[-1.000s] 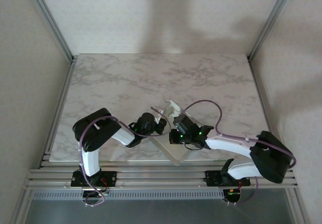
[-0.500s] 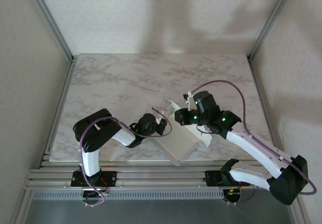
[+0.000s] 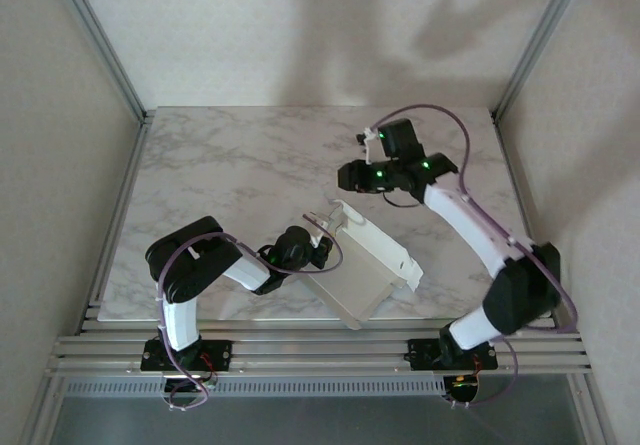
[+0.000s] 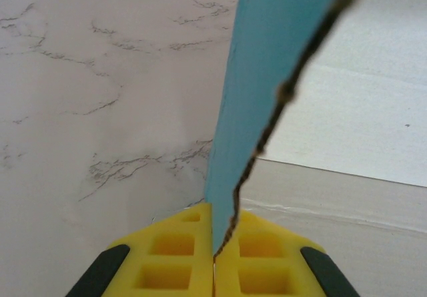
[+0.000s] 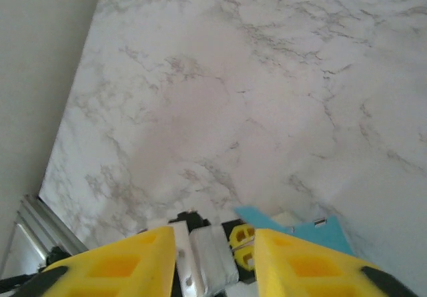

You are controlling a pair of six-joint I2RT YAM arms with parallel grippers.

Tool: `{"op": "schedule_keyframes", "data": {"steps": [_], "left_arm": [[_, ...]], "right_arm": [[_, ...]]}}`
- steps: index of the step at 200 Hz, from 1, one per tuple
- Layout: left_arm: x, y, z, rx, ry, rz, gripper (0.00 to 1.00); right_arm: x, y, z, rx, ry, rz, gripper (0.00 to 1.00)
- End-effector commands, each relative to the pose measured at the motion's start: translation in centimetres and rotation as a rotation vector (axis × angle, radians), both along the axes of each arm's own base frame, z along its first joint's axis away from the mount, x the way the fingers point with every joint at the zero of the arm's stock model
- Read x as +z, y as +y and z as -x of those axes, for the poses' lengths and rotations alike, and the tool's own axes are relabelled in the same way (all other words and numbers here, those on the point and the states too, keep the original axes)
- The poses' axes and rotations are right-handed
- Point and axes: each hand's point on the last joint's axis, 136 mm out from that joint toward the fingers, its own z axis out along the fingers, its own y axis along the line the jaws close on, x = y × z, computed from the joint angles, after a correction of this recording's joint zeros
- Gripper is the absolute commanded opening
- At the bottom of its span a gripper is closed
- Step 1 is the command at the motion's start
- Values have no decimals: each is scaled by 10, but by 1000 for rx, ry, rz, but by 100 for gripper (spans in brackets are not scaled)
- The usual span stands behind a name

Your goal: Fold the paper box

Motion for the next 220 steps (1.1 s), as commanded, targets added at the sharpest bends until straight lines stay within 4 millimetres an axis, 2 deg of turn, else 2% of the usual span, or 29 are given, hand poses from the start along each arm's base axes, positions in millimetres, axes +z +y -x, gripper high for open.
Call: {"op": "schedule_keyframes", "data": {"steps": [1, 41, 92, 126, 171, 220], "left_arm": [[-42, 15, 24, -28, 110, -143, 8], [-41, 15, 23, -27, 107, -146, 8], [-43, 15, 24, -28, 110, -153, 8], [-44, 15, 24, -27, 113, -153, 8], [-44, 15, 24, -27, 112, -154, 8], [-44, 16, 24, -28, 112, -161, 8]], "right_arm": [[-8, 3, 1, 69, 67, 73, 40], [-25, -2, -3, 85, 152, 217, 51], [-53, -1, 1, 123, 220, 344, 51], [-61, 2, 7, 171, 244, 366, 46], [-58, -2, 16, 207, 251, 349, 34], [-59, -7, 23, 220, 264, 341, 27]]}}
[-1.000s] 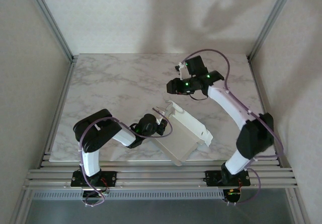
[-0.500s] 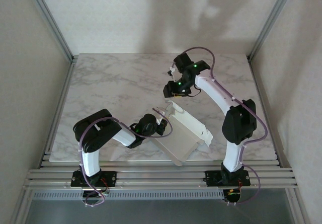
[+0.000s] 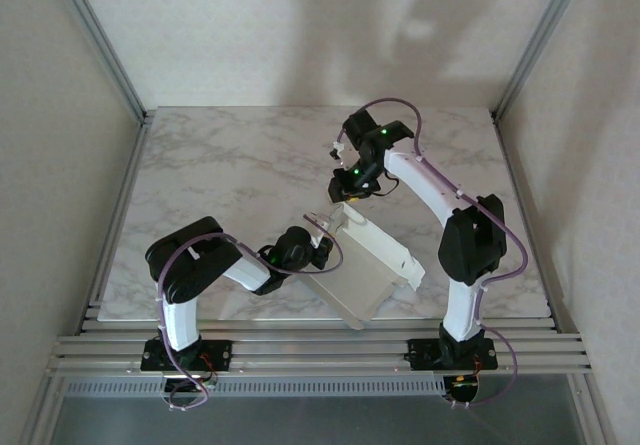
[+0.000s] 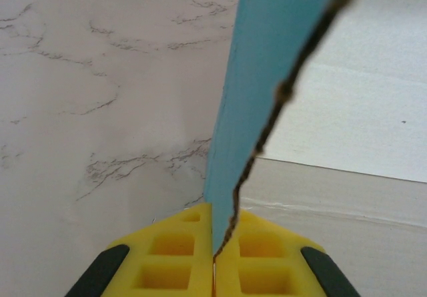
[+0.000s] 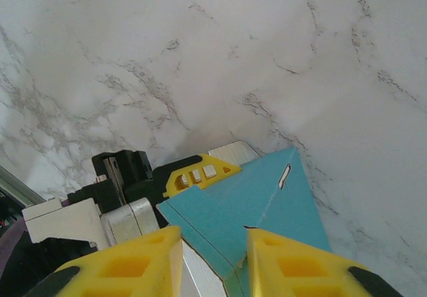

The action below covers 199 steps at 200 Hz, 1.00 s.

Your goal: Fold the paper box

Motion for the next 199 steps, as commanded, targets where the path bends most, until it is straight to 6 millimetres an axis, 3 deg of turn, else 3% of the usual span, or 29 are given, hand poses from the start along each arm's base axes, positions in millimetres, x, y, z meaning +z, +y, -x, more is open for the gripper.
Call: {"op": "schedule_keyframes", "data": {"steps": [1, 63, 87, 121, 165, 199], "left_arm": [[-44, 17, 23, -24, 114, -157, 8], [-43, 17, 23, -29, 110, -161, 8], [-42, 14, 23, -43, 103, -164, 8], [-43, 13, 24, -48, 100, -175, 8], [-44, 14, 24, -51, 99, -188, 8], [-43, 12, 23, -50, 98, -184, 8]], "right_arm": [[7, -10, 12, 13, 12, -1, 27], [15, -18, 13, -4, 2, -56, 25], [26, -14, 3, -38, -21, -123, 33], [37, -6, -19, -107, -60, -158, 33], [20, 3, -34, -122, -43, -66, 34], [6, 5, -29, -67, -2, -3, 34]]}}
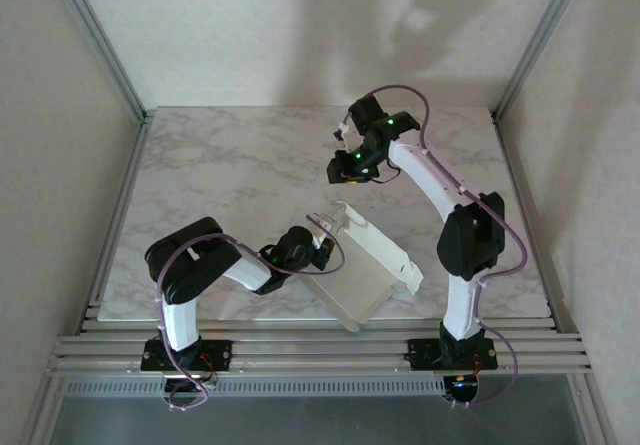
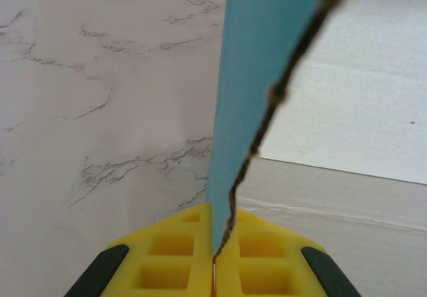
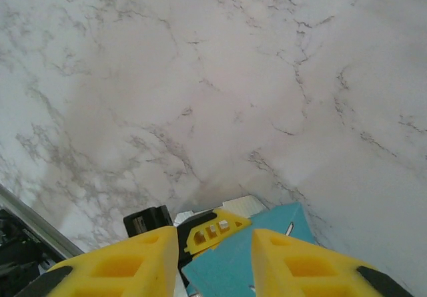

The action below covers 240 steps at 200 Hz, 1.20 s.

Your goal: Fold the paper box

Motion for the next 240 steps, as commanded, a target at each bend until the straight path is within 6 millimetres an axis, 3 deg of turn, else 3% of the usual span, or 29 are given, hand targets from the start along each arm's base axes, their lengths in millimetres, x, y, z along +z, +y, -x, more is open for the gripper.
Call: {"op": "schedule_keyframes", "data": {"steps": [1, 96, 240], "left_arm": [[-43, 14, 22, -27, 112, -150, 8], [-46, 17, 23, -23, 115, -156, 8], [-48, 20, 24, -16, 113, -166, 8]], "right_arm": [[-14, -4, 10, 33, 55, 79, 34], [-12, -5, 43, 219, 75, 90, 28], [-15, -30, 70, 264, 93, 120, 25]]}}
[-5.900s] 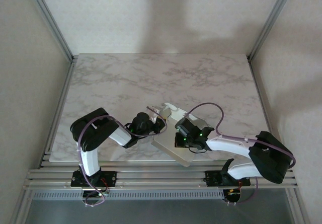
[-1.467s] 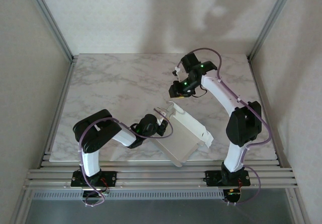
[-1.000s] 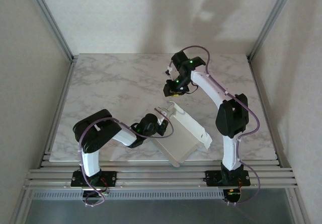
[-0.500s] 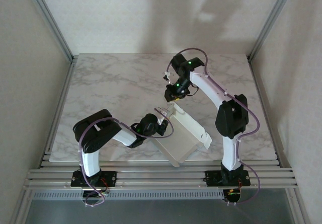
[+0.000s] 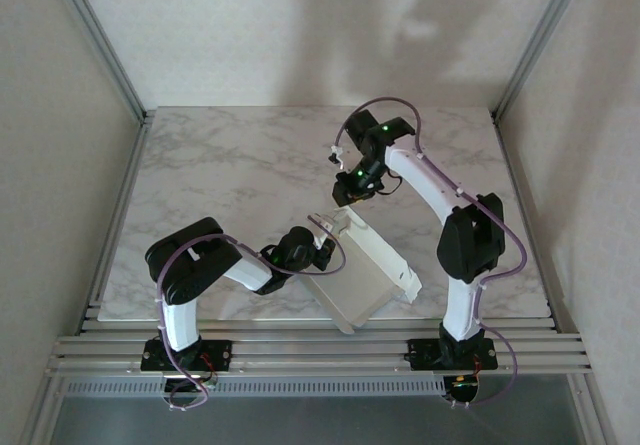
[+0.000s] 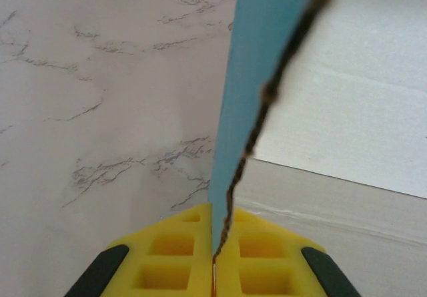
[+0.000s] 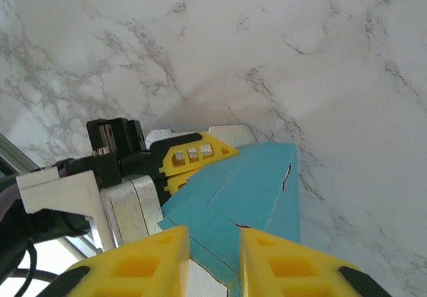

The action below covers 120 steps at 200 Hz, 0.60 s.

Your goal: Fold the paper box

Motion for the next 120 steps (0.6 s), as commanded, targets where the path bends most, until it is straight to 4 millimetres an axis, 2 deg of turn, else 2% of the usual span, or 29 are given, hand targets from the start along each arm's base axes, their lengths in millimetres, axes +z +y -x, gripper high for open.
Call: {"op": "schedule_keyframes", "data": {"steps": [1, 37, 58, 91, 120], "left_arm": [[-48, 23, 23, -11, 112, -163, 8], [-46, 19, 29, -75, 99, -160, 12], [-45, 14, 37, -135, 93, -157, 14], [-39, 5, 47, -237, 54, -150, 16], [-45, 0, 49, -279, 68, -182, 16]], "right_arm": [[4, -12, 19, 16, 37, 12, 25], [16, -6, 16, -10, 13, -103, 19], [22, -9, 15, -16, 8, -128, 19], [30, -12, 13, -9, -28, -161, 20], [36, -11, 9, 12, -93, -182, 25]]}}
